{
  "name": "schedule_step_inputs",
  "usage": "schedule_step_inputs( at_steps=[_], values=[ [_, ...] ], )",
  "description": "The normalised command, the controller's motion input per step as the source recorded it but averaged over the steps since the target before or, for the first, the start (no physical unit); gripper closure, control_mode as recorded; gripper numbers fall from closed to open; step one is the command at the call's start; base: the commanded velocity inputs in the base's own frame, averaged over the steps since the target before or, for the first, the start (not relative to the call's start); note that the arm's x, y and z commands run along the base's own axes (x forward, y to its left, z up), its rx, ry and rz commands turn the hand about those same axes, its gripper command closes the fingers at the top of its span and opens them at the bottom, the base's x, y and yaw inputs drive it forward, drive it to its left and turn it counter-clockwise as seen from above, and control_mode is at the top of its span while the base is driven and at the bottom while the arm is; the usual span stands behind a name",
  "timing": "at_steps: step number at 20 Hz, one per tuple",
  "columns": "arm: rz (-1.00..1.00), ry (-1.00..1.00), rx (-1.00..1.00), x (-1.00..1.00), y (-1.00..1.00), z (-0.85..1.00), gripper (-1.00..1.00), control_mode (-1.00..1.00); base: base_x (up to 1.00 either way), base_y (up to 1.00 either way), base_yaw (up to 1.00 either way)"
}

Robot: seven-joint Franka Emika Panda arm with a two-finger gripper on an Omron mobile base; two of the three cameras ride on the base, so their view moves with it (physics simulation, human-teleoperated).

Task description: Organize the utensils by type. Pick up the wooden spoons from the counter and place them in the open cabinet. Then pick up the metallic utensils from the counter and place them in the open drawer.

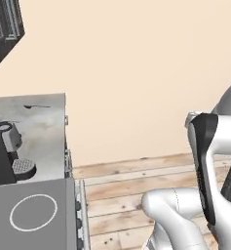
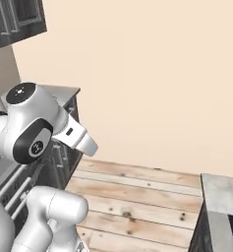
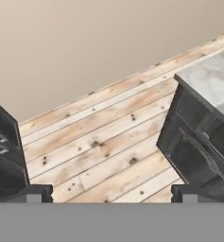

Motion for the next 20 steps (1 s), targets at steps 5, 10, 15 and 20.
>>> schedule_step_inputs(
  at_steps=[5, 10, 15, 20],
  values=[
    [0.00, 0.00, 0.00, 0.00, 0.00, 0.00, -1.00, 1.00, 1.00, 0.09, 0.24],
    [0.00, 0.00, 0.00, 0.00, 0.00, 0.00, -1.00, 1.00, 1.00, 0.03, 0.32],
    [0.00, 0.00, 0.00, 0.00, 0.00, 0.00, -1.00, 1.00, 1.00, 0.00, 0.44],
    [0.00, 0.00, 0.00, 0.00, 0.00, 0.00, -1.00, 1.00, 0.94, 0.00, 0.58]
  ],
)
